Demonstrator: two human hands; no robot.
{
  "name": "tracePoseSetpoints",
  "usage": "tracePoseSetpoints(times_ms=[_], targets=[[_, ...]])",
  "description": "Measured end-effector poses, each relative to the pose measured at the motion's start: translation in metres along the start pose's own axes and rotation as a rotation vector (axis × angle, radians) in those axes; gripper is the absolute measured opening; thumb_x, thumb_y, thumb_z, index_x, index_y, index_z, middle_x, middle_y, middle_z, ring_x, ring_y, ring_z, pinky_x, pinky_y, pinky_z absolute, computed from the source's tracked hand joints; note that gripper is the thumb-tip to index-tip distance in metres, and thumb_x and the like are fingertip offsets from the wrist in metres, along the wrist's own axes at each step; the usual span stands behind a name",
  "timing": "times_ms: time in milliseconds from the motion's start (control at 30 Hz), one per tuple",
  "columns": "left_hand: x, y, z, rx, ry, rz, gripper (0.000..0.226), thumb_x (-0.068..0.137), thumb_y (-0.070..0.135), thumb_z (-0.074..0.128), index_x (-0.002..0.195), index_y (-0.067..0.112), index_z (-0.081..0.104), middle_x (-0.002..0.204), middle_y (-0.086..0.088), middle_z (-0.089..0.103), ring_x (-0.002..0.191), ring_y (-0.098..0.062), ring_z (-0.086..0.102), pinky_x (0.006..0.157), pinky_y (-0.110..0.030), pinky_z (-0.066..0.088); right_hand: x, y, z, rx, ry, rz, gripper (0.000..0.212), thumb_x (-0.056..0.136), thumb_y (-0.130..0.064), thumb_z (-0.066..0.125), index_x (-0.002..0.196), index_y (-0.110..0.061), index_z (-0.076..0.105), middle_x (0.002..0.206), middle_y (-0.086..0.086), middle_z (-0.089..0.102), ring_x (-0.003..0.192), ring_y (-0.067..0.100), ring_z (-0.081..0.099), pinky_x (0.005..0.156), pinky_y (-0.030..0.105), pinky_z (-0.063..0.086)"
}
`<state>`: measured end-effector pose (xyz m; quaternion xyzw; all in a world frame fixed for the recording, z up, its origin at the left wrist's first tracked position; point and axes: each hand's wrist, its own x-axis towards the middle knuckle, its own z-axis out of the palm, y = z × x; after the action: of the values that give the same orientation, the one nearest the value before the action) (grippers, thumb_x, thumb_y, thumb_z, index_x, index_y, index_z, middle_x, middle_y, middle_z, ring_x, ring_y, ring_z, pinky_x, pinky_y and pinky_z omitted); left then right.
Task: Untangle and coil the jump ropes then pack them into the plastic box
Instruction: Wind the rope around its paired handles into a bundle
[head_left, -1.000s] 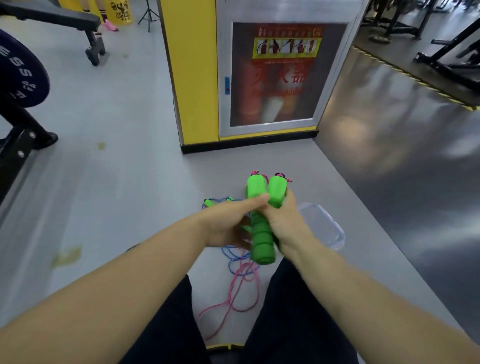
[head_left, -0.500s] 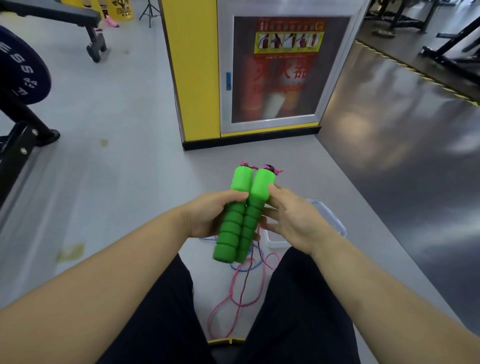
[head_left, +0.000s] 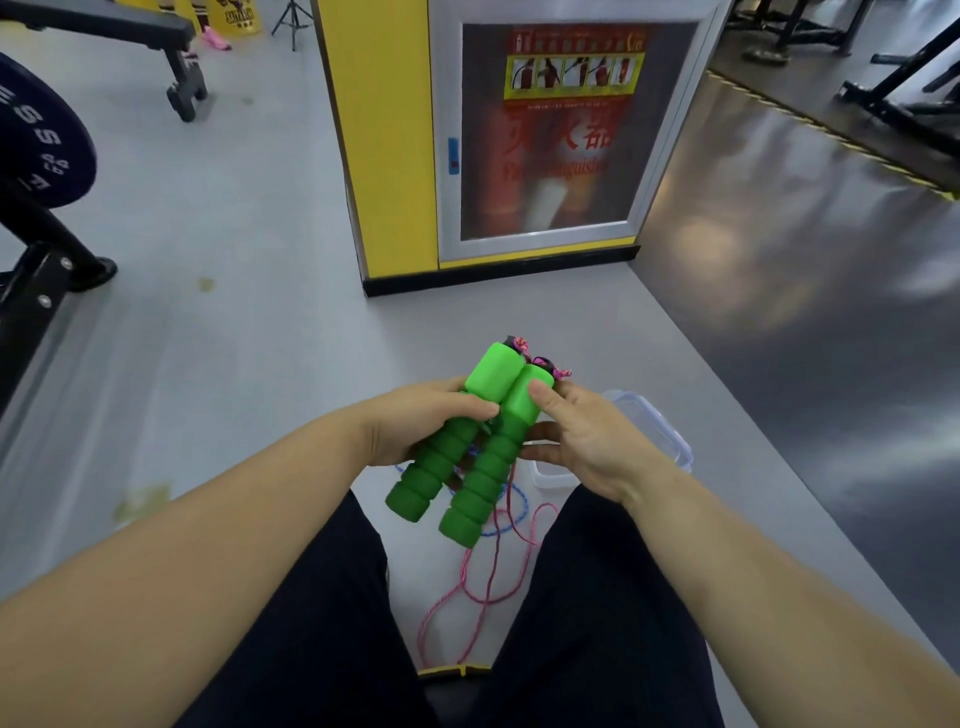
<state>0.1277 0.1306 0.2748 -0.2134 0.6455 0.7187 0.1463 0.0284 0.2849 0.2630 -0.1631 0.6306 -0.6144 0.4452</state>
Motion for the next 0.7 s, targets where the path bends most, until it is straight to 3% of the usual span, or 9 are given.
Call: tracePoseSetpoints(times_ms=[167, 300, 367, 433, 467, 533, 633, 700], targets=[[0.005, -0.007, 0.006, -0.02, 0.033, -0.004, 0.021, 0.093, 0.025, 0.054, 0.114, 0.025, 0.056, 0.097, -0.003, 0.07, 0.087, -0.02, 0.069, 0.082, -0.038, 0.056, 0.0, 0.005, 0.001, 0.005, 0.025, -0.021, 0.034, 0.094, -0.029, 0.049, 0.122, -0.01, 0.05, 0.111, 0.013, 0.064, 0.083, 0.023, 0.067, 0.068, 0.032, 0.058], [0.003, -0.018, 0.009, 0.04, -0.019, 0.052, 0.022, 0.089, 0.014, 0.061, 0.11, 0.018, 0.057, 0.098, -0.006, 0.068, 0.087, -0.022, 0.068, 0.079, -0.036, 0.056, -0.001, 0.012, 0.0, 0.037, 0.017, -0.016, 0.03, 0.093, -0.027, 0.052, 0.117, -0.01, 0.051, 0.116, 0.013, 0.063, 0.094, 0.029, 0.067, 0.077, 0.041, 0.057], [0.002, -0.02, 0.008, 0.024, -0.049, 0.05, 0.024, 0.086, 0.007, 0.063, 0.11, 0.011, 0.058, 0.097, -0.011, 0.068, 0.087, -0.026, 0.067, 0.083, -0.041, 0.056, -0.002, 0.011, 0.003, 0.024, 0.02, -0.017, 0.03, 0.09, -0.029, 0.056, 0.114, -0.01, 0.053, 0.111, 0.012, 0.065, 0.09, 0.026, 0.068, 0.074, 0.04, 0.058], [0.0, -0.017, 0.005, -0.014, -0.094, 0.013, 0.02, 0.086, 0.005, 0.062, 0.106, 0.006, 0.06, 0.095, -0.013, 0.068, 0.085, -0.028, 0.067, 0.085, -0.044, 0.055, -0.002, 0.003, 0.003, -0.182, 0.108, -0.076, 0.037, 0.084, -0.039, 0.061, 0.105, -0.011, 0.054, 0.096, 0.006, 0.065, 0.079, 0.019, 0.066, 0.065, 0.03, 0.056], [0.0, -0.015, 0.003, -0.017, -0.128, -0.006, 0.019, 0.085, 0.004, 0.063, 0.104, 0.005, 0.062, 0.094, -0.013, 0.069, 0.084, -0.028, 0.068, 0.084, -0.044, 0.056, 0.001, -0.002, -0.001, -0.328, 0.189, -0.141, 0.047, 0.076, -0.05, 0.064, 0.103, -0.013, 0.052, 0.093, 0.001, 0.061, 0.081, 0.017, 0.062, 0.068, 0.029, 0.054], [-0.003, -0.009, -0.001, 0.001, -0.203, -0.047, 0.022, 0.081, 0.004, 0.065, 0.103, 0.003, 0.062, 0.094, -0.013, 0.07, 0.081, -0.027, 0.069, 0.078, -0.041, 0.057, 0.008, -0.012, -0.01, -0.424, 0.258, -0.236, 0.066, 0.065, -0.062, 0.069, 0.111, -0.023, 0.044, 0.108, -0.005, 0.054, 0.102, 0.013, 0.054, 0.087, 0.027, 0.046], [-0.006, 0.002, -0.005, 0.035, -0.3, -0.113, 0.022, 0.081, 0.003, 0.064, 0.103, 0.002, 0.061, 0.095, -0.014, 0.07, 0.08, -0.029, 0.07, 0.07, -0.039, 0.057, 0.014, -0.027, -0.017, -0.263, -0.099, -0.193, 0.058, 0.072, -0.052, 0.063, 0.122, -0.033, 0.042, 0.13, -0.009, 0.048, 0.12, 0.006, 0.048, 0.103, 0.027, 0.039], [-0.007, 0.009, -0.008, 0.095, -0.331, -0.145, 0.019, 0.084, 0.004, 0.061, 0.103, 0.003, 0.061, 0.097, -0.015, 0.07, 0.081, -0.03, 0.07, 0.072, -0.04, 0.057, 0.012, -0.034, -0.013, -0.332, -0.255, -0.093, 0.042, 0.077, -0.041, 0.063, 0.116, -0.033, 0.051, 0.122, -0.003, 0.058, 0.11, 0.014, 0.058, 0.093, 0.032, 0.048]])
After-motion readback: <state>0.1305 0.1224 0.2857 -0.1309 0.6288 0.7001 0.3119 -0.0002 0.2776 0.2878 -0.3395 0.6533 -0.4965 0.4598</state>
